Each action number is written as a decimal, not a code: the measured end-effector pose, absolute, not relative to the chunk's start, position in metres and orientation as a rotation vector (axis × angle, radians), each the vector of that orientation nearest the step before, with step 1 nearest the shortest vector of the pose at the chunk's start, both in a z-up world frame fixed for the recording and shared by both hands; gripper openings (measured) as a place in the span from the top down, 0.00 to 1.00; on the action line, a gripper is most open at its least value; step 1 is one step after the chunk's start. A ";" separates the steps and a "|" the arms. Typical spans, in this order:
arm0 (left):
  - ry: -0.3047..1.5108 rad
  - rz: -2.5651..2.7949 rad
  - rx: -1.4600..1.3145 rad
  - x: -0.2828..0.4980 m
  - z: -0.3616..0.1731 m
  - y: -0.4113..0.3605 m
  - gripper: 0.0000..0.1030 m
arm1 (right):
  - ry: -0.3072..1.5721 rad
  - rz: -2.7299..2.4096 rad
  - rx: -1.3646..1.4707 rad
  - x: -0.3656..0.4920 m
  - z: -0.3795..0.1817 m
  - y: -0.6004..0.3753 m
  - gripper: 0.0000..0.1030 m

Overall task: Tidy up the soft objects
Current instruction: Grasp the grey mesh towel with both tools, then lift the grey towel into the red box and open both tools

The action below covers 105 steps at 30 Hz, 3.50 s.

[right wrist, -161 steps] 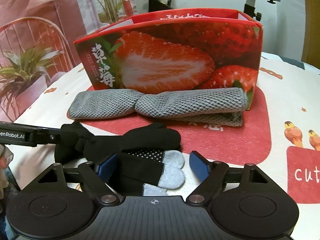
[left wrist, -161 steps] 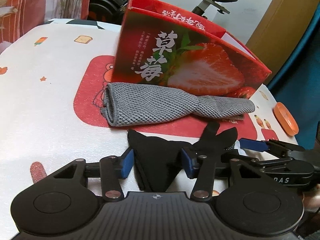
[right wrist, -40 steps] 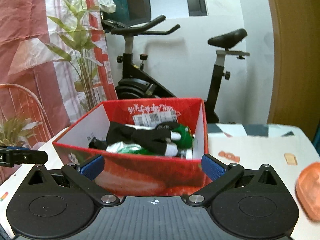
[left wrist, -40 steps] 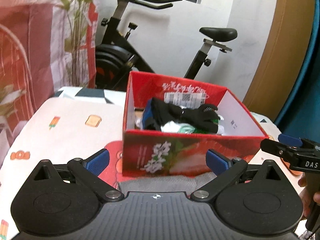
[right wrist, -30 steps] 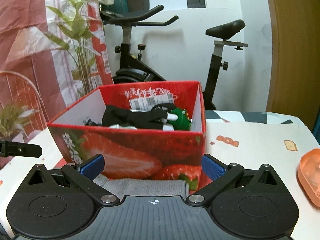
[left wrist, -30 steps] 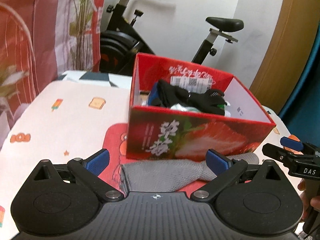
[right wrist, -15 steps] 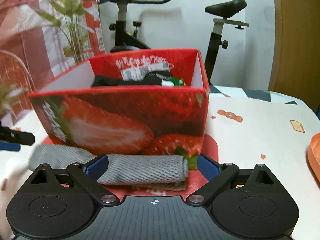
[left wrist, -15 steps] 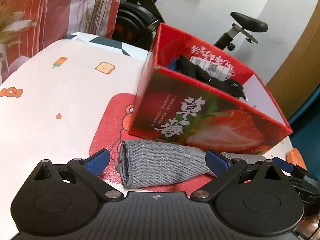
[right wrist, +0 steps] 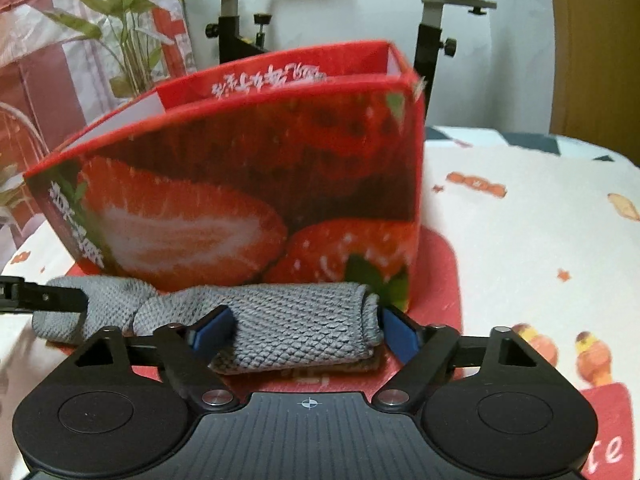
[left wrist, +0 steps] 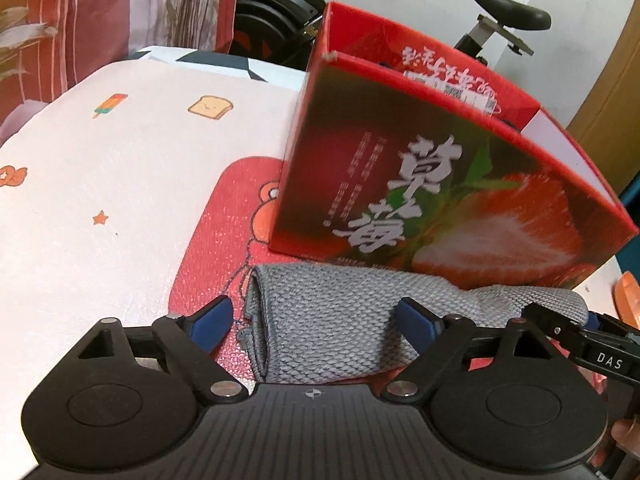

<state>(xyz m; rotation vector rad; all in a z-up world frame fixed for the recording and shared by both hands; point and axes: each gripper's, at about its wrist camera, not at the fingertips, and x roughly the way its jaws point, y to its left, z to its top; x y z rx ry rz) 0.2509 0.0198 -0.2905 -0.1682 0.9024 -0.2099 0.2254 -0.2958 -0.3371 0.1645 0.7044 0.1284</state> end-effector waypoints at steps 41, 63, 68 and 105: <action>0.764 -0.328 -0.104 0.197 -0.259 0.018 0.84 | 0.593 0.223 0.111 0.168 -0.278 -0.271 0.75; 0.618 -0.471 0.024 0.273 -0.155 -0.028 0.85 | 0.562 0.222 0.004 0.266 -0.178 -0.278 0.78; 0.765 -0.538 0.095 0.311 -0.178 -0.051 0.85 | 0.726 0.233 0.011 0.305 -0.198 -0.277 0.79; 0.779 -0.572 0.184 0.347 -0.184 -0.049 0.28 | 0.788 0.221 0.070 0.341 -0.190 -0.313 0.55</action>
